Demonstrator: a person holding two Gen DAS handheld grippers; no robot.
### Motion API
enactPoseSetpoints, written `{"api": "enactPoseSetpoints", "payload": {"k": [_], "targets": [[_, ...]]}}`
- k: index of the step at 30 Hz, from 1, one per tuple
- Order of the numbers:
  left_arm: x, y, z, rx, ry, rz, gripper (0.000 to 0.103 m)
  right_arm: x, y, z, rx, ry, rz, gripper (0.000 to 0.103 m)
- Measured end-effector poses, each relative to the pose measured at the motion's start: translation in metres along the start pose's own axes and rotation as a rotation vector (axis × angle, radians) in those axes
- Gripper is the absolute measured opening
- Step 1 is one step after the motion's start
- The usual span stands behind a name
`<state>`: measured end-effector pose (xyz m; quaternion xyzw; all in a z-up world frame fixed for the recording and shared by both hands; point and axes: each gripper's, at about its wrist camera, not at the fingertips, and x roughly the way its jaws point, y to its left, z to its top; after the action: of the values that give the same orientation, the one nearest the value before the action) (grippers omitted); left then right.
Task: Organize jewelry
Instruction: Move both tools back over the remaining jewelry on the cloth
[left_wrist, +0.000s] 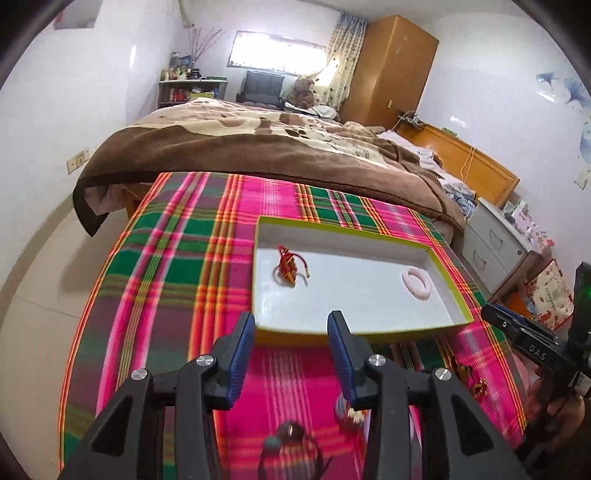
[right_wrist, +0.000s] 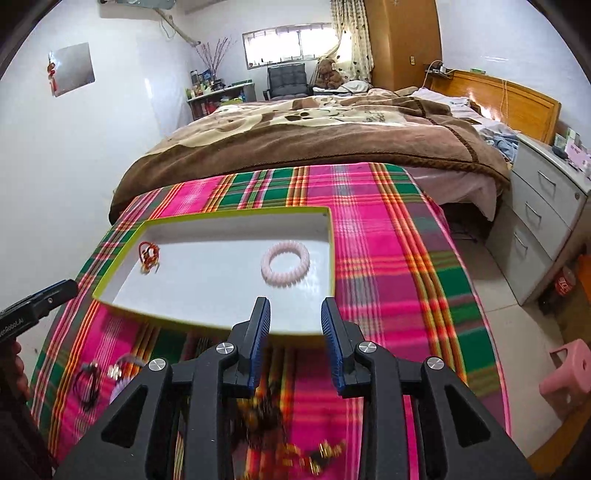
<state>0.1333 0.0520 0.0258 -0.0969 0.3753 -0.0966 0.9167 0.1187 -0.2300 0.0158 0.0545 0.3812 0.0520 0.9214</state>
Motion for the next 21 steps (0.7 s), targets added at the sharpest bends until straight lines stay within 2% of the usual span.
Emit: {"api": "enactPoseSetpoints", "payload": {"k": [7, 10, 13, 21], "targets": [[-0.028, 0.016, -0.032, -0.016, -0.018, -0.009, 0.044, -0.024, -0.012, -0.025, 0.032, -0.012, 0.001, 0.031], [-0.036, 0.025, -0.042, -0.056, -0.027, -0.040, 0.048, -0.032, -0.021, -0.036, 0.050, -0.017, 0.004, 0.050], [-0.042, 0.027, -0.051, -0.051, -0.029, -0.020, 0.048, -0.037, -0.025, -0.046, 0.068, -0.018, 0.006, 0.050], [-0.048, 0.027, -0.071, -0.059, -0.018, -0.067, 0.049, -0.030, -0.027, -0.075, 0.073, 0.043, -0.030, 0.050]]}}
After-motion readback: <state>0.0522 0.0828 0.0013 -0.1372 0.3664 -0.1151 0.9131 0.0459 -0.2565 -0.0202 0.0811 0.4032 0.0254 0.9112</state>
